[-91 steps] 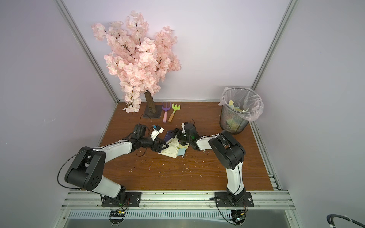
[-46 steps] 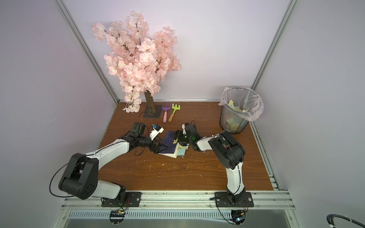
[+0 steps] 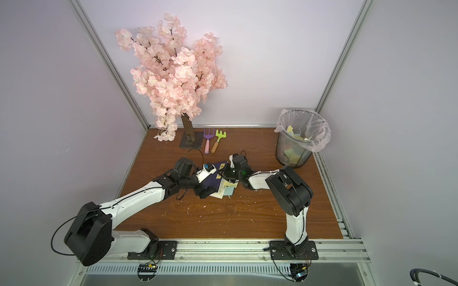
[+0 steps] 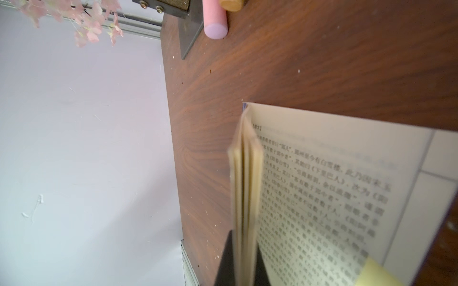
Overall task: Peel off the used sticky note
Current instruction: Turn the page of the book at the center of the board.
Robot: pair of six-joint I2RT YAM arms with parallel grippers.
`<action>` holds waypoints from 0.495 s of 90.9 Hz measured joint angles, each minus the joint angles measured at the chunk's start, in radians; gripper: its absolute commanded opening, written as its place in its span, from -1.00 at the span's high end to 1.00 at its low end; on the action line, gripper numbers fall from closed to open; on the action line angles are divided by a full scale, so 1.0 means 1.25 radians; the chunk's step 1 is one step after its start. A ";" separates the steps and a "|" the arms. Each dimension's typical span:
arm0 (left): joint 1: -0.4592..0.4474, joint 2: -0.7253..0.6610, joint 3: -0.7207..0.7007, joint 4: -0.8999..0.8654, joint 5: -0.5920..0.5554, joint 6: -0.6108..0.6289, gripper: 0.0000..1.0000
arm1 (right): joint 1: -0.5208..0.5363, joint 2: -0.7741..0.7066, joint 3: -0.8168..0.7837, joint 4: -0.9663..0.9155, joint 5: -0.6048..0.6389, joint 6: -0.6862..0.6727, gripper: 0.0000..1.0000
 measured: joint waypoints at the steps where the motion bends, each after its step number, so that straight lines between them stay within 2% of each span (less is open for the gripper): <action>1: -0.002 -0.002 -0.001 0.000 -0.005 0.003 -0.87 | 0.000 -0.002 0.001 -0.002 0.000 0.000 1.00; 19: -0.073 -0.006 -0.046 0.042 -0.104 0.047 -0.88 | 0.000 -0.007 0.004 -0.009 0.001 0.007 1.00; 45: -0.160 -0.003 -0.156 0.197 -0.262 0.079 -0.87 | 0.000 -0.007 0.004 -0.008 0.000 0.023 1.00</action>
